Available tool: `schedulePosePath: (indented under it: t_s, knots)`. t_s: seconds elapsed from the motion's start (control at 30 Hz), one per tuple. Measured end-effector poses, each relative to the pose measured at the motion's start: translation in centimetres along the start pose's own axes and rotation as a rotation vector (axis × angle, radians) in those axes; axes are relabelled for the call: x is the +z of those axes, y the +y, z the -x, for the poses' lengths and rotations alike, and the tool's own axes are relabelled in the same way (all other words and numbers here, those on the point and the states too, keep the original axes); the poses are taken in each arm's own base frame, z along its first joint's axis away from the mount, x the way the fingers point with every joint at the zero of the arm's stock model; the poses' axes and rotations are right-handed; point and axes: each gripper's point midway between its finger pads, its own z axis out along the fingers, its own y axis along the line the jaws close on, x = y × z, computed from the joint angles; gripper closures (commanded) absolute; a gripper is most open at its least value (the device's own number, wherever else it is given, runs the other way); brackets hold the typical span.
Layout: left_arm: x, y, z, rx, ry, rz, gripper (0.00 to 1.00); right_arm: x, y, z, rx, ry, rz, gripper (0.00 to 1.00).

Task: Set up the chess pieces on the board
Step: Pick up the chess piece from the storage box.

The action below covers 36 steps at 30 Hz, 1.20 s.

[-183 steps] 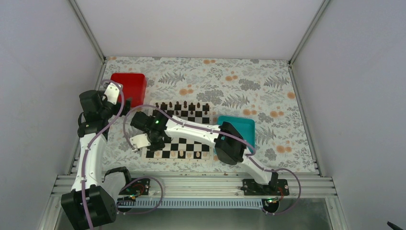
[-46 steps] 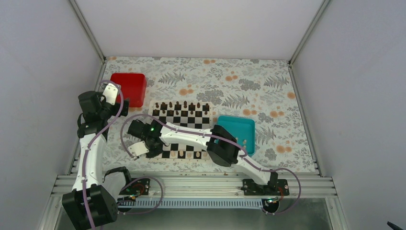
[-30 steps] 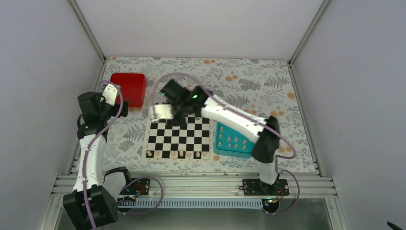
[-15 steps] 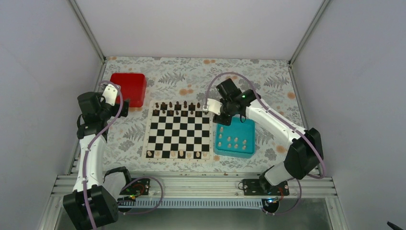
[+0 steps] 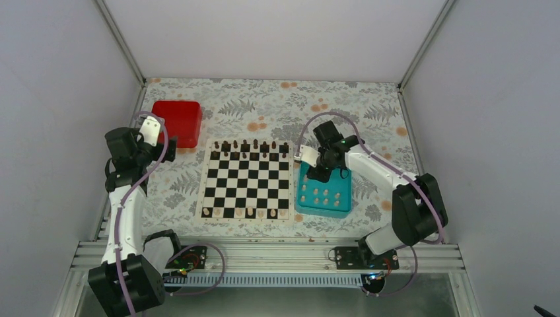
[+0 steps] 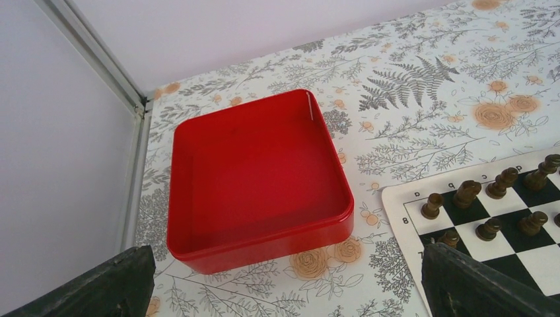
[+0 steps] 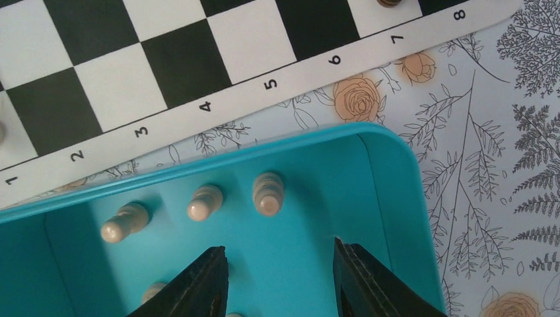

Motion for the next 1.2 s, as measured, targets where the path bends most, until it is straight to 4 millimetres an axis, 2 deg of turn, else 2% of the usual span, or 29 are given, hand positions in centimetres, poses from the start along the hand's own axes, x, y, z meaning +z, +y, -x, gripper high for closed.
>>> schedulePosePath:
  t_s: [0.27, 0.57, 0.87, 1.0, 1.2]
  knots:
    - [-0.1, 0.4, -0.1, -0.006, 0.002, 0.009, 0.0, 0.6, -0.5, 0.4, -0.009, -0.032, -0.001, 0.57]
    - [-0.2, 0.7, -0.2, -0.012, -0.001, 0.01, 0.0, 2.9, 0.0, -0.3, -0.003, 0.008, 0.055, 0.59]
    - [-0.3, 0.8, -0.2, -0.018, -0.005, 0.007, 0.0, 3.6, -0.1, -0.2, -0.002, 0.002, 0.064, 0.66]
    - [-0.3, 0.8, -0.2, -0.02, -0.007, 0.002, 0.0, 4.1, 0.0, -0.4, 0.001, 0.014, 0.075, 0.71]
    - [-0.3, 0.7, -0.3, -0.023, -0.004, -0.007, 0.0, 4.3, 0.1, -0.4, 0.006, 0.015, 0.083, 0.88]
